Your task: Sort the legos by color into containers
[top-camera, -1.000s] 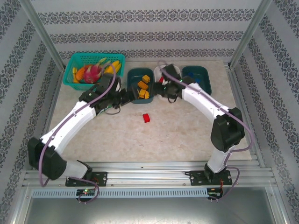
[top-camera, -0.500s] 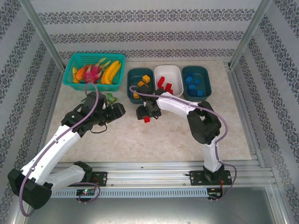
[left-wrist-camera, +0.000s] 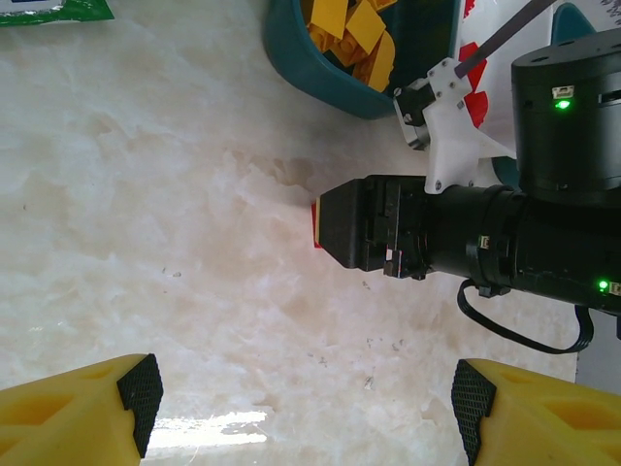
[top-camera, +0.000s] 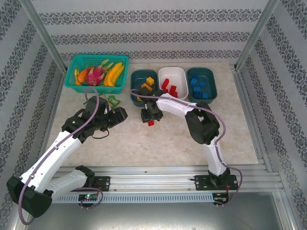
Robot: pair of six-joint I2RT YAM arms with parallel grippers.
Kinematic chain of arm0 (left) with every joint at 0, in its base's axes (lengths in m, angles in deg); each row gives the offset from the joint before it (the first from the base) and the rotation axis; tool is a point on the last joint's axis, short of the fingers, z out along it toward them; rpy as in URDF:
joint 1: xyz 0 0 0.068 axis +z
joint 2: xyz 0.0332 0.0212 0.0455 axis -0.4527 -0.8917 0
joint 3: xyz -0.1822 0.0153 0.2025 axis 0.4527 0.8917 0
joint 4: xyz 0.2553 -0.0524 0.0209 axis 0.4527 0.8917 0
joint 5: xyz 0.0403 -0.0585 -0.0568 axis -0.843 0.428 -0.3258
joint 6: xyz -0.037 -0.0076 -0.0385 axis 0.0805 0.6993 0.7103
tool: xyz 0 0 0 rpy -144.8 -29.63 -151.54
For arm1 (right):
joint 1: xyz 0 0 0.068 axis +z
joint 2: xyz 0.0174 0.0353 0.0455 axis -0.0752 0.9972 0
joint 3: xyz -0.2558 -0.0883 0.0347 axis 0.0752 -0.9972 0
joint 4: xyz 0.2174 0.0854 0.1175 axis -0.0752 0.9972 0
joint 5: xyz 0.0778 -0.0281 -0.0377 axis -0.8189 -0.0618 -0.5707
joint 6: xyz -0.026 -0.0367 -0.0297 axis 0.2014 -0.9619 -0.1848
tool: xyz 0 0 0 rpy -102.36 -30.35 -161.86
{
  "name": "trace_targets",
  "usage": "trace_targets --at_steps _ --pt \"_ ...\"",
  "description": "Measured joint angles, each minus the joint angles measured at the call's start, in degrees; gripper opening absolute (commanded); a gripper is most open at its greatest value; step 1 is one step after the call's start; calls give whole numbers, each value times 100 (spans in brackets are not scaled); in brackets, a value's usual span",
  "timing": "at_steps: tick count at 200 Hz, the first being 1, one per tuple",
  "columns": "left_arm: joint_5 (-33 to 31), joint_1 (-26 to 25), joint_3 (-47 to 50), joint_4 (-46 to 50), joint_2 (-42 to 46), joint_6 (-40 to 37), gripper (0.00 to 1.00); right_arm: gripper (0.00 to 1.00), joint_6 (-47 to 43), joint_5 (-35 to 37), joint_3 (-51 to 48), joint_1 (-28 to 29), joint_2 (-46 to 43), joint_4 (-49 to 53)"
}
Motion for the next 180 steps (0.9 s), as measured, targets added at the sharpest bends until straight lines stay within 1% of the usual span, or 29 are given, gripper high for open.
trace_targets --at_steps 22,57,90,116,130,148,180 --pt "7 0 0 -11 -35 24 81 47 -4 0 0 0 33 55" --pt "50 0 0 -109 -199 37 81 33 -28 4 28 2 33 92" --pt "264 -2 -20 -306 -437 17 81 29 -44 59 37 -11 9 109" --pt "476 -9 -323 -426 -870 -57 81 28 -42 111 28 -116 -310 164" --pt "566 -15 -605 -529 -1143 -111 81 28 -44 125 31 -289 -629 175" --pt "688 -15 -966 -739 -1484 -133 81 28 -59 133 177 -669 -984 212" --pt "1001 -17 -1751 -1082 -2378 -140 81 28 -157 168 876 -1502 -975 247"
